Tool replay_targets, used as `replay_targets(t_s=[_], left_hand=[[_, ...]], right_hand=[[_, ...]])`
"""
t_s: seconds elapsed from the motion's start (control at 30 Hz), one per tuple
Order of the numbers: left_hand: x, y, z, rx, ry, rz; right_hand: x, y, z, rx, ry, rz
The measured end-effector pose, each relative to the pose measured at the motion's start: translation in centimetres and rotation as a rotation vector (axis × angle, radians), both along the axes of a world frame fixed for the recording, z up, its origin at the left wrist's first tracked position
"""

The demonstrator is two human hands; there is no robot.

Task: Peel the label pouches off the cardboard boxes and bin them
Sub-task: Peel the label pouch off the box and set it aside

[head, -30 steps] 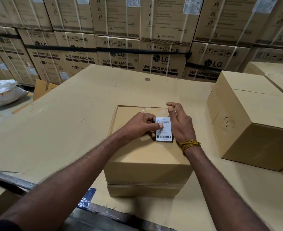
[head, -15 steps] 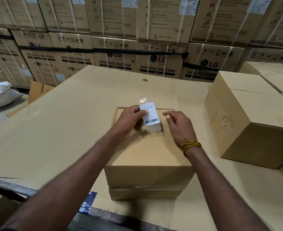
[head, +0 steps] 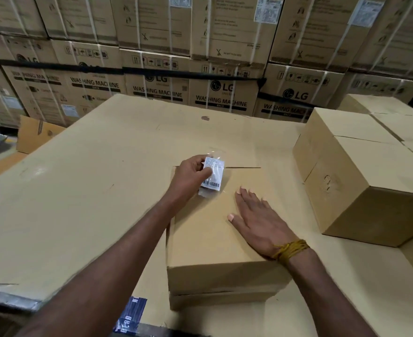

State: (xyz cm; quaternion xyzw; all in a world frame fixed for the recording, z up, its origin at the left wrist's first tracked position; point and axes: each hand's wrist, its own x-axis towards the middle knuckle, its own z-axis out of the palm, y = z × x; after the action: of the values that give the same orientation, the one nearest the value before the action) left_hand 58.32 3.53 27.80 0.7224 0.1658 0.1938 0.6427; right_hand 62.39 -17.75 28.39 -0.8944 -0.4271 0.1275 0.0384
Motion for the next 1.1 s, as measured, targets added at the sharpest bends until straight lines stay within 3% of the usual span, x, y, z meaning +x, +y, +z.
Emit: replay_targets(t_s=[0.13, 0.4, 0.63, 0.9, 1.1], left_hand=[[0.2, 0.3, -0.6, 0.074, -0.013, 0.039], [0.2, 0.3, -0.3, 0.091, -0.005, -0.016], [0.5, 0.2, -0.8, 0.144, 0.018, -0.062], [0.5, 0.3, -0.7, 0.163, 0.020, -0.071], [0.3, 0.4, -0.9, 0.175, 0.020, -0.101]], right_hand=[[-3.8, -1.3, 0.3, -0.039, 0.025, 0.011], [0.7, 3.4, 0.4, -0.015, 0.004, -0.165], [-6.4, -0.2, 0.7, 0.009, 0.017, -0.116], [-1.0, 3.5, 0.2, 0.015, 0.003, -0.254], [-6.4, 0.9, 0.5, 0.020, 0.010, -0.201]])
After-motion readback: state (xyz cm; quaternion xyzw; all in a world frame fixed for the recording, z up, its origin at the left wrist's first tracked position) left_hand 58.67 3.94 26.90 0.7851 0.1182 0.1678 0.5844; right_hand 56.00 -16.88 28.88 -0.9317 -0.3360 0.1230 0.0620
